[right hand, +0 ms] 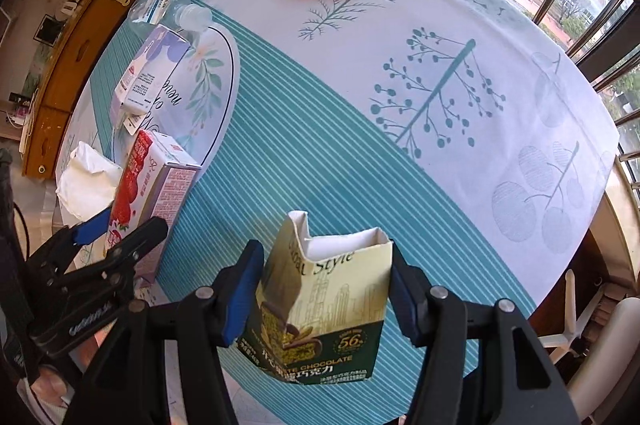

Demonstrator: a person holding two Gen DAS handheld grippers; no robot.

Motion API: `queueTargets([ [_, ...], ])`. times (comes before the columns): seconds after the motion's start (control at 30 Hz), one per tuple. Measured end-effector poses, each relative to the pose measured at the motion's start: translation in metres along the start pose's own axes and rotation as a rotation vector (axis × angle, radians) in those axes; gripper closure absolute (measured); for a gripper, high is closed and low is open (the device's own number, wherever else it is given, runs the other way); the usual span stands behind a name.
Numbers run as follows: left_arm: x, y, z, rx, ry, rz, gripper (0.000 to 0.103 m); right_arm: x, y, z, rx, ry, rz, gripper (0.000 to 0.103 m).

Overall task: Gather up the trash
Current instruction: 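Grasp the red strawberry milk carton with the left tool while the right tool holds the green box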

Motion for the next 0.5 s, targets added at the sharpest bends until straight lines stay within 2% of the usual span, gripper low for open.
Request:
queueTargets([
  [0.17,0.0,-0.001,0.002,0.009,-0.008,-0.03,0.044,-0.003,0.0,-0.001,-0.007,-0.013,0.009,0.044],
  [0.5,-0.003,-0.027,-0.033,0.05,-0.151,-0.079,0.045,-0.035,-0.001,0.001,-0.018,-0.155,0.029,0.044],
])
Point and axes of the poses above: each gripper's, at about its wrist camera, not at the fingertips, and y roughly the way its jaws point, x to its right, z to its top, the point moved 7 cm from there along y, roughly the way its jaws point, and after that the axes turned 11 degrees about -x, right-handed, at the moved point
